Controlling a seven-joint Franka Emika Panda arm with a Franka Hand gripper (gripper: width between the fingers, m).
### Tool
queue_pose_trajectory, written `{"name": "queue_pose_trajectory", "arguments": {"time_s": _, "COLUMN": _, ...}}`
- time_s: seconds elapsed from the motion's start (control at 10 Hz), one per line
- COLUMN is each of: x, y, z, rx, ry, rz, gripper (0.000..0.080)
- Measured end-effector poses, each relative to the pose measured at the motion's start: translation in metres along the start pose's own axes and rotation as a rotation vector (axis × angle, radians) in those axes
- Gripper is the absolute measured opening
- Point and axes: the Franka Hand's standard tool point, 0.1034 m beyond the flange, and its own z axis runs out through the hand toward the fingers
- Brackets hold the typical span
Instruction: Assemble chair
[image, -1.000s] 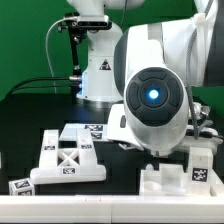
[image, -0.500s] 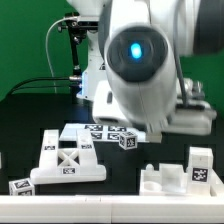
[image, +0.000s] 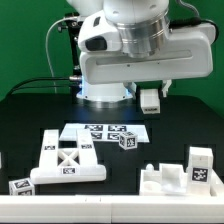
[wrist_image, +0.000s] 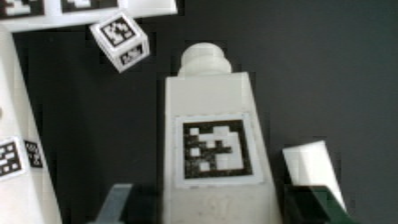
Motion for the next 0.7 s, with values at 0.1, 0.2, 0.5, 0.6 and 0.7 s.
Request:
{"name": "queue_pose_trajectory", "arguments": {"time_s": 0.1, "x": 0.012, "y": 0.001, "z": -0.001, "rx": 0.002, "ry": 0.102, "rz": -0.010, "gripper": 0.0284}}
{"name": "queue_pose_trajectory", "arguments": {"time_s": 0.2, "x": 0.028, "y": 0.011, "z": 0.011, "rx": -0.006, "ry": 0.191, "rz": -0.023, "gripper": 0.0284}}
{"name": "queue_pose_trajectory", "arguments": {"time_s": 0.5, "x": 0.040, "y": -0.014, "z": -0.038, "rx": -0.007, "ry": 0.393, "rz": -0.064, "gripper": 0.0285}}
{"name": "queue_pose_trajectory", "arguments": {"time_s": 0.6, "x": 0.040, "y": -0.010, "z": -0.033, "rx": -0.010, "ry": 0.461, "rz": -0.064, "gripper": 0.0285}}
{"name": "queue_pose_trajectory", "arguments": {"time_s": 0.7, "x": 0.046, "y": -0.008, "z": -0.031, "rx": -0.014, "ry": 0.544, "rz": -0.065, "gripper": 0.0285}}
